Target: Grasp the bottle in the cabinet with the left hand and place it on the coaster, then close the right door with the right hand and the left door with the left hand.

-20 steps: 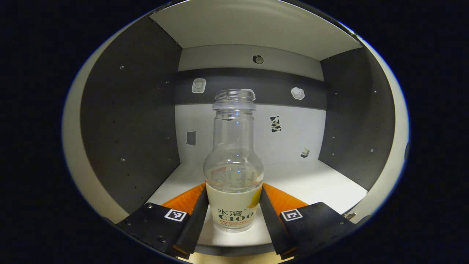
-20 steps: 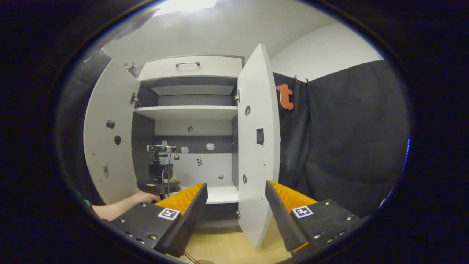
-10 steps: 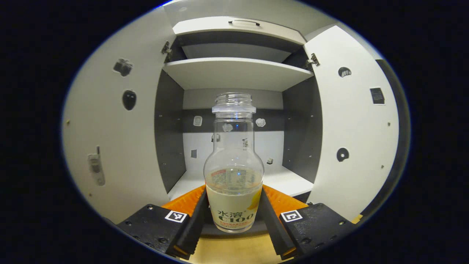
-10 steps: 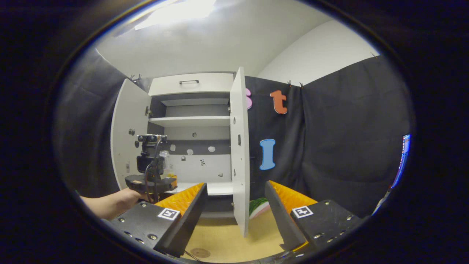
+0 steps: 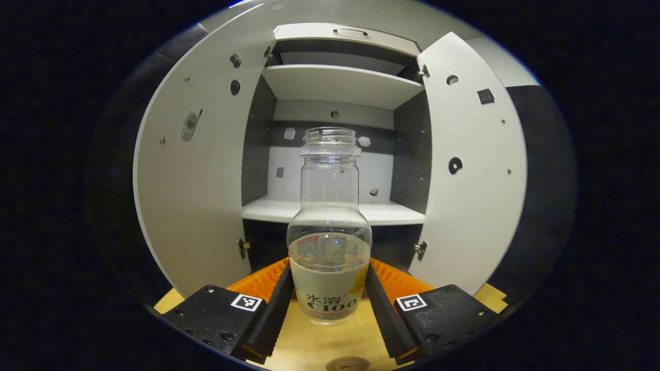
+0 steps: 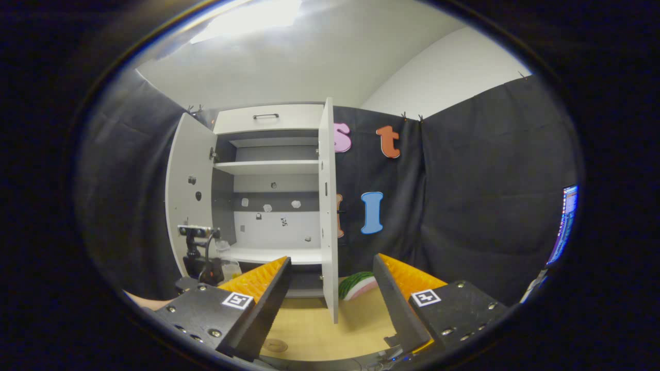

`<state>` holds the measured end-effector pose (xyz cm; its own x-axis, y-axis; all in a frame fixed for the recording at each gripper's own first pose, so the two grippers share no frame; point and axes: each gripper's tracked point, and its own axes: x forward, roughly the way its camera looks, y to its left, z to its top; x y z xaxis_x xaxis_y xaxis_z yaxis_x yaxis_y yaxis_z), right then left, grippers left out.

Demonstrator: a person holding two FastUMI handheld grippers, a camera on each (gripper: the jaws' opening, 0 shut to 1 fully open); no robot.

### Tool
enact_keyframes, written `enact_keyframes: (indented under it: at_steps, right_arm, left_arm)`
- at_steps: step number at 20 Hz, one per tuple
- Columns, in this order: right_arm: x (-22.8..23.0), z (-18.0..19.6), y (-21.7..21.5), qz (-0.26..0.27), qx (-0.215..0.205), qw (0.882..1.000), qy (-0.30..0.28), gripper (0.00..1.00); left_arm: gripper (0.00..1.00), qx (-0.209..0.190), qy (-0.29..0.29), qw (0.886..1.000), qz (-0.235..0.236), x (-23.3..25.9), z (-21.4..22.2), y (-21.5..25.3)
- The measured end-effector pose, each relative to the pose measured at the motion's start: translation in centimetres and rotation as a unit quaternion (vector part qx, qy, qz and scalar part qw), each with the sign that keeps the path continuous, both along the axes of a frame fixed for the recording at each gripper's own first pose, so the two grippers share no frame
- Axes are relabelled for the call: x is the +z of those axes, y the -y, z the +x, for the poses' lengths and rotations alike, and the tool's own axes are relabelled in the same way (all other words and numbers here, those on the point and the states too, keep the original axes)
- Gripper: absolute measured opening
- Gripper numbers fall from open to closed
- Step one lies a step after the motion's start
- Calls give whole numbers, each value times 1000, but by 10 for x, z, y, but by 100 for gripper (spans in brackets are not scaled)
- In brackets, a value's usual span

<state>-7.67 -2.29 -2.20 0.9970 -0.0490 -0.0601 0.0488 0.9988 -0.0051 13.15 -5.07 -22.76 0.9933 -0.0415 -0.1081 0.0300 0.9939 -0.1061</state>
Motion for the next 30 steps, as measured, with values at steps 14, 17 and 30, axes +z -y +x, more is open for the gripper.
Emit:
enact_keyframes:
  at_steps: [14,17,30]
  right_arm:
    - [-80,-7,20,28,26,997,-71,96]
    - [-86,-8,19,43,24,996,-79,96]
    - [-99,-8,22,58,9,994,-88,96]
  left_arm:
    - [80,-56,-74,995,45,-211,-82,56]
    - [80,-69,-67,994,41,-216,-82,61]
    - [86,-125,-105,986,34,-232,-92,60]
